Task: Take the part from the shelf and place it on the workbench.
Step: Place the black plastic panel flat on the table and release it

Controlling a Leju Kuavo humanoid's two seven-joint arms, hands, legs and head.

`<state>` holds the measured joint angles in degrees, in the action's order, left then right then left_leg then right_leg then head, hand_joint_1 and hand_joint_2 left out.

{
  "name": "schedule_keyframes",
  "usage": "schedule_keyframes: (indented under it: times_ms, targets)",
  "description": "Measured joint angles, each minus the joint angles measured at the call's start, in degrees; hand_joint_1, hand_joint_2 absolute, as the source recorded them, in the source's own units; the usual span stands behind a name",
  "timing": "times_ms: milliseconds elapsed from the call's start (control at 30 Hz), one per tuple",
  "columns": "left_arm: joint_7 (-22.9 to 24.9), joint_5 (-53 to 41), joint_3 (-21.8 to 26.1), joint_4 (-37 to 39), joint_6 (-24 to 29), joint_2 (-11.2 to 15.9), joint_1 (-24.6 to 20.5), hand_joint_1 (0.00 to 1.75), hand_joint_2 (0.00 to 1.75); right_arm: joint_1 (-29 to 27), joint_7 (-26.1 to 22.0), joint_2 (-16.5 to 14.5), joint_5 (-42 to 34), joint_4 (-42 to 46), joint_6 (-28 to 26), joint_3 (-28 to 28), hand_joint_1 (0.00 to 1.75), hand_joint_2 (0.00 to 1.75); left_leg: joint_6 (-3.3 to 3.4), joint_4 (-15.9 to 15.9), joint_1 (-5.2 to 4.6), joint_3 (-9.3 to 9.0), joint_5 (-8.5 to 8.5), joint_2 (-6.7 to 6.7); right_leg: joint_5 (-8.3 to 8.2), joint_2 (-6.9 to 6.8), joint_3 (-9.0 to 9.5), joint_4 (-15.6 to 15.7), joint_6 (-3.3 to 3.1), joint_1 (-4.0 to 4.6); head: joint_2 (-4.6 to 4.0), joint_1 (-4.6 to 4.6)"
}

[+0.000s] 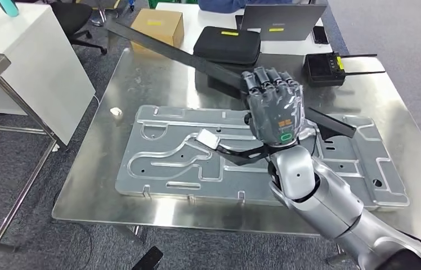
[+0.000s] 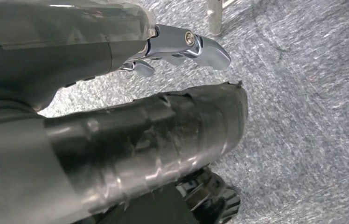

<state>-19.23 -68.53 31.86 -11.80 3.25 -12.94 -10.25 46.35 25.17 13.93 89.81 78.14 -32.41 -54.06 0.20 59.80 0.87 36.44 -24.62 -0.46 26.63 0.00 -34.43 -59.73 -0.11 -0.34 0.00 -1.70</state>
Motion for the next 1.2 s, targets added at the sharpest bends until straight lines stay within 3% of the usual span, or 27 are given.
schedule_keyframes:
  times_ms: [67,133,233,267,300,333,400,467,533,633,733,800,833,900,967,1100,1167,1200]
  targets:
    - [-0.1,0.2,0.0,0.0,0.1,0.0,0.2,0.0,0.0,-1.2,-0.8,1.1,0.0,-1.1,-0.6,2.0,1.68,1.75,0.62,-0.3,-0.05,-0.01,0.16,-0.04,0.06,-0.02,0.0,0.1,0.63,-0.09,0.0,0.02]
    - [-0.1,0.3,0.0,0.0,0.2,0.0,0.2,0.0,0.0,-2.4,-0.9,2.5,0.0,-2.3,-1.2,3.7,1.7,1.75,1.34,-0.8,0.1,-0.32,0.31,-0.01,1.46,-0.01,-0.82,-1.9,1.25,-0.28,0.0,-0.01]
    - [-0.2,0.6,0.0,0.0,0.2,0.0,0.1,0.0,0.0,-4.4,-1.2,4.3,0.0,-4.6,-2.3,5.5,1.7,1.75,1.96,-1.0,0.16,-0.49,0.28,0.04,5.9,0.01,-5.8,-11.8,1.9,-0.42,0.0,-0.02]
    - [-0.2,0.7,0.0,0.0,0.2,0.0,0.1,0.0,0.0,-5.4,-1.6,4.7,0.0,-5.4,-2.6,6.1,1.71,1.75,2.02,-1.0,0.14,-0.52,0.24,0.02,6.57,0.01,-7.34,-14.6,2.0,-0.44,0.0,-0.02]
    - [-0.2,0.8,0.0,0.0,0.2,0.0,0.2,0.0,0.0,-6.5,-2.1,5.0,0.0,-6.3,-2.9,7.0,1.7,1.75,2.07,-1.0,0.13,-0.56,0.19,-0.03,6.21,0.01,-8.07,-15.5,2.01,-0.44,0.0,-0.02]
    - [-0.2,0.9,0.0,0.0,0.3,0.0,0.3,0.0,0.0,-7.5,-2.6,5.3,0.0,-7.1,-3.2,7.9,1.7,1.75,2.1,-0.9,0.11,-0.65,0.15,-0.09,4.78,0.0,-7.68,-14.3,1.92,-0.43,0.0,-0.03]
    - [-0.2,1.1,0.0,0.0,0.4,0.0,0.3,0.0,0.0,-9.2,-3.3,5.5,0.0,-8.6,-3.9,10.2,1.7,1.75,2.03,-0.9,0.05,-0.86,0.04,-0.17,0.63,-0.02,-4.37,-6.8,1.44,-0.34,0.0,-0.02]
    - [-0.3,1.2,-0.1,0.0,0.6,-0.1,0.3,0.0,0.0,-10.4,-3.7,5.5,0.0,-9.9,-5.0,12.4,1.71,1.75,1.73,-0.9,-0.19,-0.88,-0.07,-0.2,-1.36,-0.03,-1.55,-0.7,0.9,-0.01,0.0,-0.01]
    - [-0.3,1.3,-0.1,0.0,0.7,-0.1,0.3,0.0,0.0,-12.1,-4.4,5.6,0.0,-10.9,-5.9,14.4,1.71,1.75,1.23,-1.0,-0.34,-0.91,-0.12,-0.18,-1.22,0.02,-0.94,0.6,0.56,0.29,0.0,0.02]
    - [-0.4,1.5,-0.1,0.0,0.7,-0.1,0.4,0.0,0.0,-15.0,-6.2,5.5,0.0,-11.9,-6.5,17.9,1.71,1.75,0.37,0.5,-0.4,-0.42,-1.46,-0.04,-1.56,-0.07,-0.3,1.3,-0.33,-0.28,0.0,0.1]
    - [-0.5,1.8,-0.1,0.0,0.7,-0.1,0.6,0.0,0.0,-17.7,-7.7,5.5,0.0,-12.1,-6.8,22.2,1.71,1.75,-0.29,9.9,-0.25,3.8,-6.46,0.09,-1.54,-0.38,-0.04,1.4,-1.04,-0.38,0.0,0.2]
    - [-0.5,2.0,-0.1,0.0,0.8,-0.1,0.9,0.0,0.0,-19.1,-8.1,5.5,0.0,-12.2,-6.8,24.0,1.71,1.75,-0.53,14.3,-0.19,5.94,-7.49,0.11,-1.36,-0.39,-0.08,1.2,-1.14,-0.35,0.0,0.2]
    - [-0.5,2.0,-0.1,0.0,0.8,0.0,1.0,0.0,0.0,-19.6,-8.3,5.4,0.0,-12.2,-6.8,24.6,1.72,1.75,-0.54,13.6,-0.17,5.61,-6.47,0.11,-1.25,-0.31,-0.08,1.0,-1.11,-0.36,0.0,0.2]
    - [-0.5,2.0,-0.1,0.0,0.8,0.0,0.9,0.0,0.0,-20.3,-8.8,5.4,0.0,-12.2,-6.8,25.5,1.73,1.75,-0.23,7.0,-0.17,2.44,-2.92,0.12,-0.95,-0.09,-0.04,0.7,-0.84,-0.38,0.0,0.2]
    - [-0.5,2.0,-0.1,0.0,0.8,0.0,0.8,0.0,0.0,-20.8,-9.1,5.4,0.0,-12.2,-6.8,26.6,1.73,1.75,0.32,1.1,-0.32,-0.47,-0.99,0.08,-0.65,0.03,-0.14,0.2,-0.34,-0.17,0.0,0.17]
    - [-0.6,2.0,-0.1,0.0,0.8,0.0,1.0,0.0,0.0,-21.9,-8.7,5.4,0.0,-12.2,-6.9,27.9,1.71,1.75,1.47,-0.7,-0.51,-1.25,-0.64,0.02,-0.42,0.06,-0.25,0.1,0.85,-0.17,0.0,0.12]
    - [-0.6,2.0,-0.2,0.0,0.8,0.0,0.9,0.0,0.0,-22.2,-8.0,5.4,0.0,-12.4,-6.9,28.0,1.7,1.75,2.12,-1.2,-0.3,-1.5,-0.32,0.09,1.42,0.06,-1.42,-2.6,1.44,-0.37,0.0,0.07]
    - [-0.6,2.0,-0.2,0.0,0.9,0.0,0.8,0.0,0.0,-22.4,-7.7,5.4,0.0,-12.6,-7.0,27.9,1.7,1.75,2.32,-1.3,-0.26,-1.57,-0.25,0.11,3.07,0.03,-2.8,-5.5,1.69,-0.47,0.0,0.04]
